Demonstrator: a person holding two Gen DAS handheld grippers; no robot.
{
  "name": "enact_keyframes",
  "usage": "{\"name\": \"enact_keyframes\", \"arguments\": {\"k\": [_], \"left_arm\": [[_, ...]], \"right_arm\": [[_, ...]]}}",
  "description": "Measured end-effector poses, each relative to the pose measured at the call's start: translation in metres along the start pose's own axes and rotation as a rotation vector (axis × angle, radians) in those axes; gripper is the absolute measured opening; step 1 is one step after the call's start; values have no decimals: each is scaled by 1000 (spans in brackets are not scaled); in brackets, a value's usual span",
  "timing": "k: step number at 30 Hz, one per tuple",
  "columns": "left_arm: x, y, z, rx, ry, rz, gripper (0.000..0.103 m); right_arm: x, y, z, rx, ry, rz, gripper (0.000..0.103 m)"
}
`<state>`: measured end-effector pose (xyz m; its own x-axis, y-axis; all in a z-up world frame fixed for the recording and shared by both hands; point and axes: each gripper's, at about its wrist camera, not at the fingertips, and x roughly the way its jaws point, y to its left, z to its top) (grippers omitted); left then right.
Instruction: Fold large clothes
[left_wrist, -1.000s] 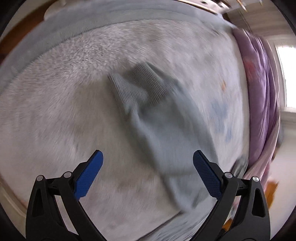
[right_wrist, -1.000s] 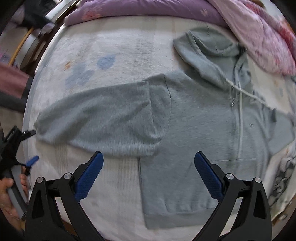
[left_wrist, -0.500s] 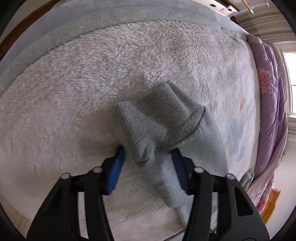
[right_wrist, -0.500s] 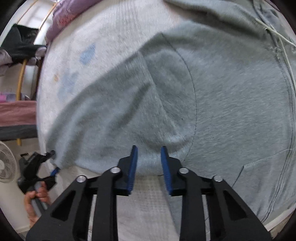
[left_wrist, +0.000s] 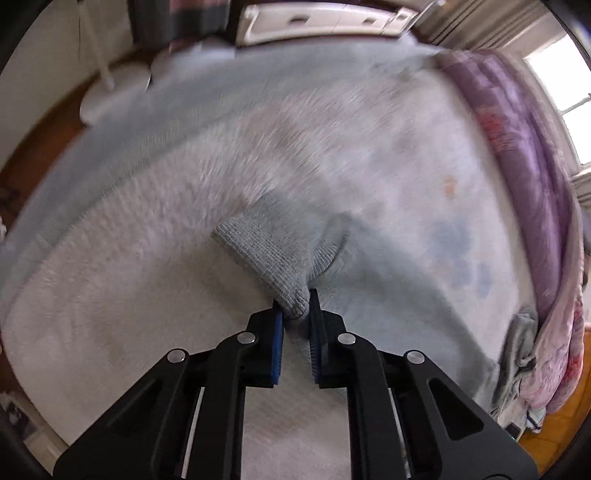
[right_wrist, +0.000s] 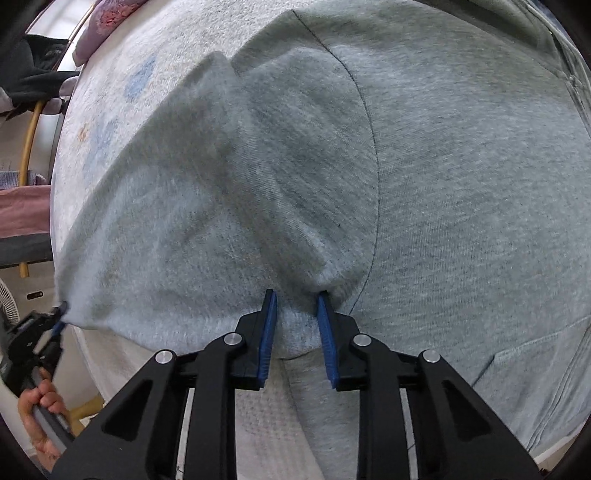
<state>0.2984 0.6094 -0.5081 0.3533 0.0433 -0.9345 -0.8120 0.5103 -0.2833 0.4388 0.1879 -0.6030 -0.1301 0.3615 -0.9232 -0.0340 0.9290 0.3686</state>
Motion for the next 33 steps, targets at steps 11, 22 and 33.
{"name": "enact_keyframes", "arguments": {"k": [11,22,33], "left_arm": [[-180,-202,-106,399,-356,-186,11],[-118,-471,-334,805,-230,-366,11],[55,-551,-526,1117,73,-183,11]], "right_arm": [[-101,-90,-9,32,-80,229,28],[-299,-330,-14,44,-314,-87,34],[-374,-565,-3,442,-439,-225,43]]}}
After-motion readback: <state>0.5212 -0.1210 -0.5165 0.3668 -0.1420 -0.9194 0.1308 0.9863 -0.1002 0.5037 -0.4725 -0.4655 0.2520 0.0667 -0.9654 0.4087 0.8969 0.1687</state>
